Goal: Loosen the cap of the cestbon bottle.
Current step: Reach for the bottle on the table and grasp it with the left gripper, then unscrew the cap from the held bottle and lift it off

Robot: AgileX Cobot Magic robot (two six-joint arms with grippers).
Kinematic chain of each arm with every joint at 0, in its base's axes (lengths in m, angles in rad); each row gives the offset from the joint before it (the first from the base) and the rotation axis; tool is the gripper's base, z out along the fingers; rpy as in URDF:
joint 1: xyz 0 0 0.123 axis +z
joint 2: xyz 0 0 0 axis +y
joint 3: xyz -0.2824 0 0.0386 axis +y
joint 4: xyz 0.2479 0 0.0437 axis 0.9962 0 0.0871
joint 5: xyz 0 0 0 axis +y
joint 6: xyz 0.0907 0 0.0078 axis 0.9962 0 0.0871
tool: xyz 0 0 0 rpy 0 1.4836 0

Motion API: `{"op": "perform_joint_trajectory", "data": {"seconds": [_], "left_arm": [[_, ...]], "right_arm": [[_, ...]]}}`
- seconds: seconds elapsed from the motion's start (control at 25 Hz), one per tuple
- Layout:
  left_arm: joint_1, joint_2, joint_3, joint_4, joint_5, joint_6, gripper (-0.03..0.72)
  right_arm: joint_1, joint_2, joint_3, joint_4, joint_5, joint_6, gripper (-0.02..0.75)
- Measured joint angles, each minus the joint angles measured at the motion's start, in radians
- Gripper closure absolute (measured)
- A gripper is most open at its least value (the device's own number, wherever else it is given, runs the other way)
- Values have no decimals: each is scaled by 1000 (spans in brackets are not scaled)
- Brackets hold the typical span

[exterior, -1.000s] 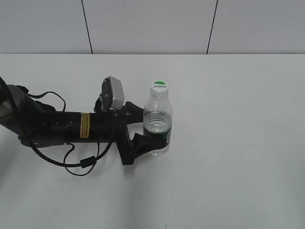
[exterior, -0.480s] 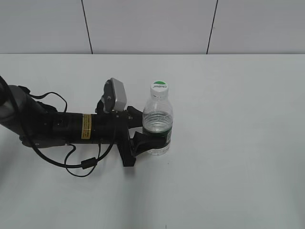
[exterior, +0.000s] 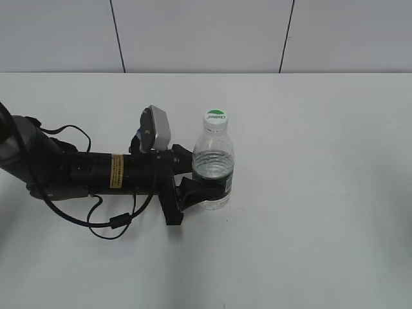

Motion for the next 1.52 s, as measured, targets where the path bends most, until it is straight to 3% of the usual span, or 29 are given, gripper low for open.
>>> {"op": "perform_joint_trajectory", "data": {"seconds": [0.28,0.72,1.04,1.16,1.52], "left_arm": [[-1,-1,0,1,-4,0,312],[-1,-1,0,3,-5,0,316],[-1,-1,0,4,-6,0,316],[-1,-1,0,4,-7,0,316],[-1,-1,0,4,-7,0,316]], "right_arm": [[0,321,-188,18,25,4,187],[0,696,-420,34,231,4,188],[12,902,-644,103,250,0,309],[75,946,-719,120,251,-2,317],[400,1106,-890,136,252,0,322]]}}
